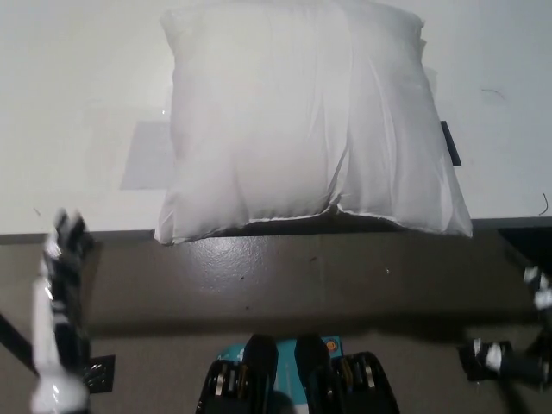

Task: The robot uses both hands to lift the pillow and then drops it on the table

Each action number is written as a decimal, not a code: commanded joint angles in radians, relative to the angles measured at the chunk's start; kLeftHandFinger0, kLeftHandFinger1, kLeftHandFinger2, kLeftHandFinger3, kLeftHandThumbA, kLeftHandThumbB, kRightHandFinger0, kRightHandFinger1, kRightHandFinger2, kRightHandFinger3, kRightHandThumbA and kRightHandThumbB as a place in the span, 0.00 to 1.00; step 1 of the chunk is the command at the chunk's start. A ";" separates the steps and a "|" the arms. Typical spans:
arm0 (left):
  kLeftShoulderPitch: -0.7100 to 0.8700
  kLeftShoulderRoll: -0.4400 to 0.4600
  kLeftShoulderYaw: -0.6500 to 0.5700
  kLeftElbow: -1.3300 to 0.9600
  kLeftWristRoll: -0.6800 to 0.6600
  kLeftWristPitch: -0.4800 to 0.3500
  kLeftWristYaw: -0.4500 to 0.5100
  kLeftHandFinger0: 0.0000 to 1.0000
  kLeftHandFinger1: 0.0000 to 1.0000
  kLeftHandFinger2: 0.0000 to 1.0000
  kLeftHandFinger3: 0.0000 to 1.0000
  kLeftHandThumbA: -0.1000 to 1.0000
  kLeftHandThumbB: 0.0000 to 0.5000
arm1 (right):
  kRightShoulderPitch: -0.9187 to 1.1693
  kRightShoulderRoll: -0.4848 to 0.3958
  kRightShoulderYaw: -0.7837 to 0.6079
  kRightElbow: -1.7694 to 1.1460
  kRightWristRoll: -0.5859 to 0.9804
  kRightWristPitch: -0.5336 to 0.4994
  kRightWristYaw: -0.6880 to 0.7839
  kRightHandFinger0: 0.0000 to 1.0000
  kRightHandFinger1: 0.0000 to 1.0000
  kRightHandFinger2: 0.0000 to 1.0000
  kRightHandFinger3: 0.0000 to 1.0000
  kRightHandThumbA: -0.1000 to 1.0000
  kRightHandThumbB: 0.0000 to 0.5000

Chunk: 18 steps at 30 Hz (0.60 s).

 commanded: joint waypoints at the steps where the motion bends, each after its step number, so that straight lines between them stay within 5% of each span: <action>1: -0.116 0.055 0.044 -0.086 -0.072 0.045 0.011 1.00 1.00 1.00 1.00 1.00 0.25 | -0.122 -0.034 -0.040 -0.087 -0.004 0.063 0.015 1.00 1.00 1.00 1.00 1.00 0.56; 2: -0.132 0.071 0.054 -0.099 -0.082 0.058 0.007 1.00 1.00 1.00 1.00 1.00 0.31 | -0.146 -0.034 -0.039 -0.085 -0.003 0.068 0.019 1.00 1.00 1.00 1.00 1.00 0.58; 3: -0.167 0.091 0.064 -0.108 -0.088 0.070 0.003 1.00 1.00 1.00 1.00 1.00 0.37 | -0.190 -0.043 -0.041 -0.081 0.003 0.092 0.031 1.00 1.00 1.00 1.00 1.00 0.74; 5: -0.221 0.125 0.077 -0.121 -0.092 0.089 -0.003 1.00 1.00 1.00 1.00 1.00 0.41 | -0.262 -0.060 -0.043 -0.076 0.010 0.145 0.055 1.00 1.00 1.00 1.00 1.00 0.86; 8: -0.317 0.160 0.086 -0.110 -0.092 0.113 -0.003 1.00 1.00 1.00 1.00 1.00 0.38 | -0.380 -0.076 -0.041 -0.059 0.025 0.231 0.091 1.00 1.00 1.00 1.00 1.00 0.94; 14: -0.467 0.193 0.086 0.014 -0.038 0.120 0.012 1.00 1.00 1.00 1.00 1.00 0.42 | -0.578 -0.082 -0.021 0.040 0.032 0.318 0.128 1.00 1.00 1.00 1.00 1.00 0.96; 18: -0.524 0.186 0.076 0.130 -0.034 0.082 0.015 1.00 1.00 1.00 1.00 1.00 0.40 | -0.685 -0.068 -0.014 0.153 0.064 0.304 0.141 1.00 1.00 1.00 1.00 1.00 0.88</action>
